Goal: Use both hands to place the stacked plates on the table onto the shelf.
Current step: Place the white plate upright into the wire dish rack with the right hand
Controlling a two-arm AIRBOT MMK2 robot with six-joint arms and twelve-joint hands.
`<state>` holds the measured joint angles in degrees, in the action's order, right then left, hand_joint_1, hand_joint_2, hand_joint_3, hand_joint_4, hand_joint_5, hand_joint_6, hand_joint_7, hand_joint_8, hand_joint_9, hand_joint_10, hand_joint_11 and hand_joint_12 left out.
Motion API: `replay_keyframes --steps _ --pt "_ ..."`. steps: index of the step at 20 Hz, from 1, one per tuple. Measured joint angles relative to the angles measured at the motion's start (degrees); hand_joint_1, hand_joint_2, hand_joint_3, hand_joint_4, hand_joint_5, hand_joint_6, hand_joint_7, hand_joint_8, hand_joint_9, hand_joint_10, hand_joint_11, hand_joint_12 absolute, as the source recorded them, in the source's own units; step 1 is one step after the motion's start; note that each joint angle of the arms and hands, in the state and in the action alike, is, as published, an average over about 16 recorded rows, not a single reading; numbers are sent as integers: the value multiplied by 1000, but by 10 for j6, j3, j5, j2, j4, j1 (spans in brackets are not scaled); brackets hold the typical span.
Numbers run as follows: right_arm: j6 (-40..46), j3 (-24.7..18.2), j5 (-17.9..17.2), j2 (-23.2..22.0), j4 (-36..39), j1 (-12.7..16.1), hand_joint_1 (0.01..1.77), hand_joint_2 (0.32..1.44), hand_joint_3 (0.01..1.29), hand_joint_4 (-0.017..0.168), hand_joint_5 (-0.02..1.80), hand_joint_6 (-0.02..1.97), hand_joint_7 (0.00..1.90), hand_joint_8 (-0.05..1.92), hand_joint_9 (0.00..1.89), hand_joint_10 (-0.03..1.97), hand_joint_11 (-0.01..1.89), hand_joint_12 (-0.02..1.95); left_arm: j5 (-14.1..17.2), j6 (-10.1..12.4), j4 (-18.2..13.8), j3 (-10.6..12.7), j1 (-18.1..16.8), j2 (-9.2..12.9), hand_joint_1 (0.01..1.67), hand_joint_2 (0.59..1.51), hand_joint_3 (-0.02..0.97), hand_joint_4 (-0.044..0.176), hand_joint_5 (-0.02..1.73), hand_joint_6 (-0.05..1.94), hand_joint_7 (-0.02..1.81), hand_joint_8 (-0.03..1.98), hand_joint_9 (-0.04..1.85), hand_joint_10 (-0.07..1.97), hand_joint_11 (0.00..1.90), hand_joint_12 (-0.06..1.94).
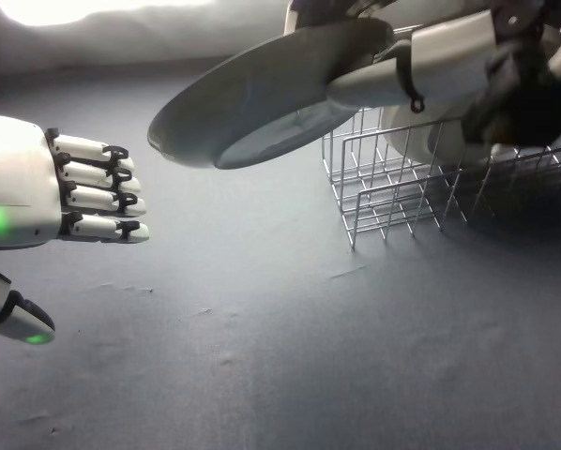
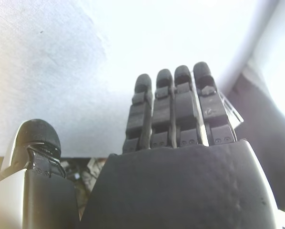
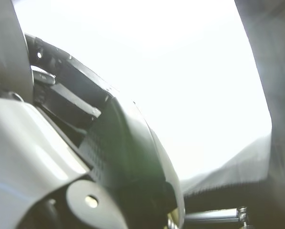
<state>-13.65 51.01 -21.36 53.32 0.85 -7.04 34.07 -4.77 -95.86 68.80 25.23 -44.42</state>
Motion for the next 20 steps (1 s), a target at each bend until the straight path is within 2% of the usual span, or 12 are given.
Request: replay_keyframes --steps 8,20 --pt "1 -21 15 -33 -55 1 1388 1013 13 -8 955 825 1077 765 961 1121 735 1222 1 5 -2 1 0 0 13 1111 11 4 174 11 176 2 154 12 15 385" --pt "0 -51 24 -91 -90 -10 1396 1033 13 -8 923 850 1024 847 916 1174 702 1267 3 15 -6 3 3 -1 13 1111 11 4 181 13 192 2 170 12 15 434"
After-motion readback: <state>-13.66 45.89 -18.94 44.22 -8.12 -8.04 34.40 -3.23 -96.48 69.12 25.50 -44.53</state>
